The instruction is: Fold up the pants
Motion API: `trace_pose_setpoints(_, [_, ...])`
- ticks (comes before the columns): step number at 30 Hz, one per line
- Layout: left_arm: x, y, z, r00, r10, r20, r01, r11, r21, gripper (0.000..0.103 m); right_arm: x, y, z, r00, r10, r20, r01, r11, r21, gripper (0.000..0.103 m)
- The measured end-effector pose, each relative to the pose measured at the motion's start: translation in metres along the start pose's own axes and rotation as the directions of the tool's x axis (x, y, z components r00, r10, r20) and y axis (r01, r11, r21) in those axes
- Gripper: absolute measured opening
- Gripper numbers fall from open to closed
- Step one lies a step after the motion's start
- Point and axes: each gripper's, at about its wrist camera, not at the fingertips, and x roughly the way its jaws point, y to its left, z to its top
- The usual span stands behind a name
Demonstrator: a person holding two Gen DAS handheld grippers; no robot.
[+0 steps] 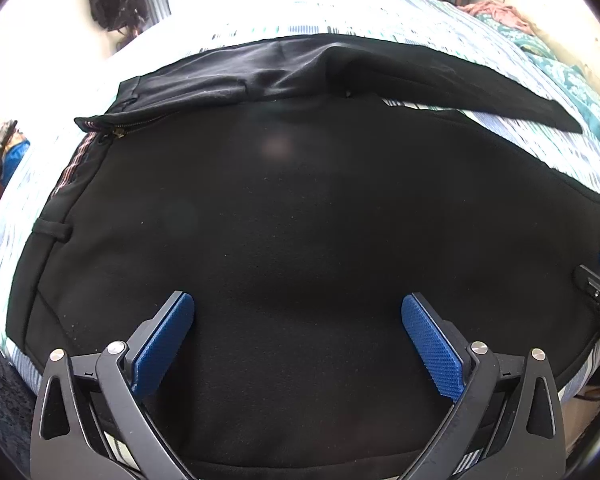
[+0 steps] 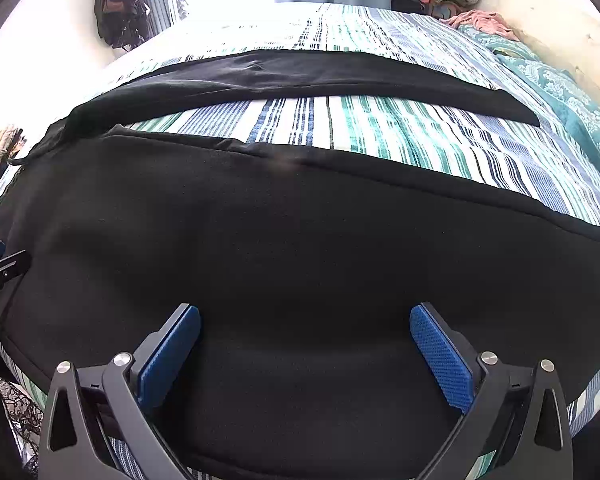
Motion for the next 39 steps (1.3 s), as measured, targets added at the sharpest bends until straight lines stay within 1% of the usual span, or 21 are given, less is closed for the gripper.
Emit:
trace_pose_setpoints(19, [0.0003, -0.0004, 0.0002, 1.0, 0.006, 0.0, -0.006, 1.0, 0.004, 0.103, 0.0011, 0.0029, 0.0001, 0.999, -0.021, 0.025, 0.021, 1.0, -0.021, 0.103])
trace_pose_setpoints(39, [0.0011, -0.0001, 0.0014, 1.0, 0.006, -0.015, -0.006, 1.0, 0.016, 0.103, 0.0036, 0.0087, 0.0033, 0.998, -0.062, -0.015, 0.061, 0.997, -0.04, 0.103])
